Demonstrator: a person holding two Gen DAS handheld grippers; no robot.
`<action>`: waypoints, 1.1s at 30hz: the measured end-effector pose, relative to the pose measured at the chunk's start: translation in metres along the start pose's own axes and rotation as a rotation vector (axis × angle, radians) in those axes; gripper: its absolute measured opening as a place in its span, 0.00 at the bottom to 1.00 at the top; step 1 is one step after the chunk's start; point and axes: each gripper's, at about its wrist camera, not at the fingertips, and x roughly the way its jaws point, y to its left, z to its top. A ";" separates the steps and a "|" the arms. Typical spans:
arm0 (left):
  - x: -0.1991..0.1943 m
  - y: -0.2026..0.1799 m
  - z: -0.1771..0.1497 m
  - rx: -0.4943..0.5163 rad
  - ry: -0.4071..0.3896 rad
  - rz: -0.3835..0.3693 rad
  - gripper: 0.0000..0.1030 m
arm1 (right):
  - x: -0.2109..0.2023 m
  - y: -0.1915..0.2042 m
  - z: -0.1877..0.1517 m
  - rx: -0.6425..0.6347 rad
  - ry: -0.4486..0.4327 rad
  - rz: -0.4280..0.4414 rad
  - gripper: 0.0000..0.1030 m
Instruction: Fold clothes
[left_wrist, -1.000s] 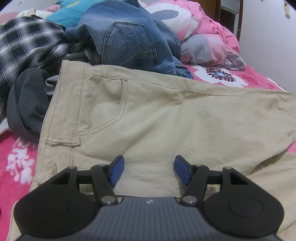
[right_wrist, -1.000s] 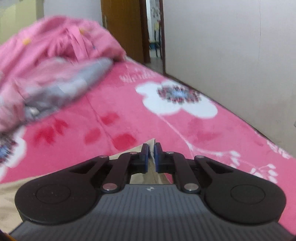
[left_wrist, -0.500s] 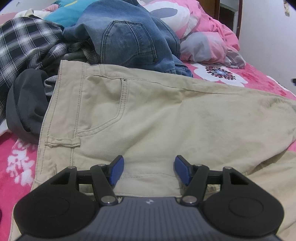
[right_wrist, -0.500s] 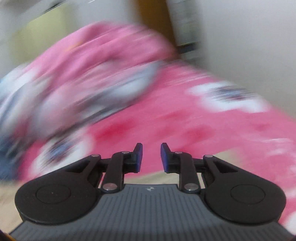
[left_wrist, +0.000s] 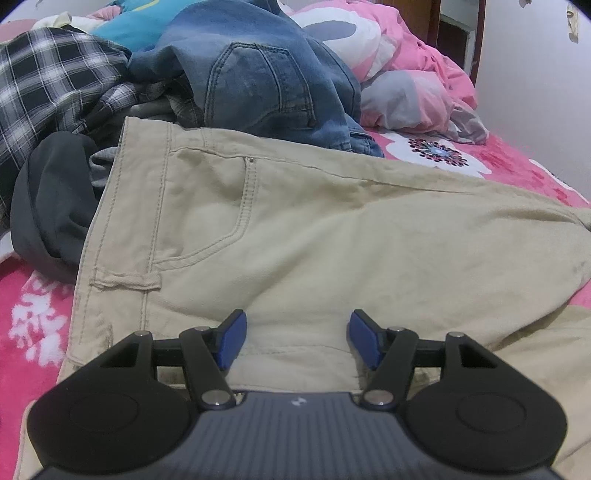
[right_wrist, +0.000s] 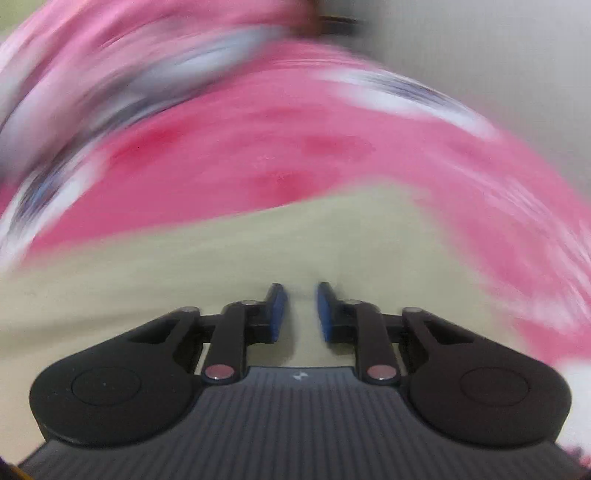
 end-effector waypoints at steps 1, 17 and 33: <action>0.000 0.001 0.000 -0.003 0.001 -0.003 0.62 | -0.006 0.014 0.000 -0.022 -0.007 0.020 0.00; -0.004 0.008 0.005 -0.078 0.014 -0.011 0.63 | -0.034 0.201 -0.051 -0.582 0.020 0.222 0.19; -0.018 0.006 0.006 -0.105 0.027 -0.070 0.67 | -0.094 0.069 -0.025 -0.121 -0.052 0.088 0.27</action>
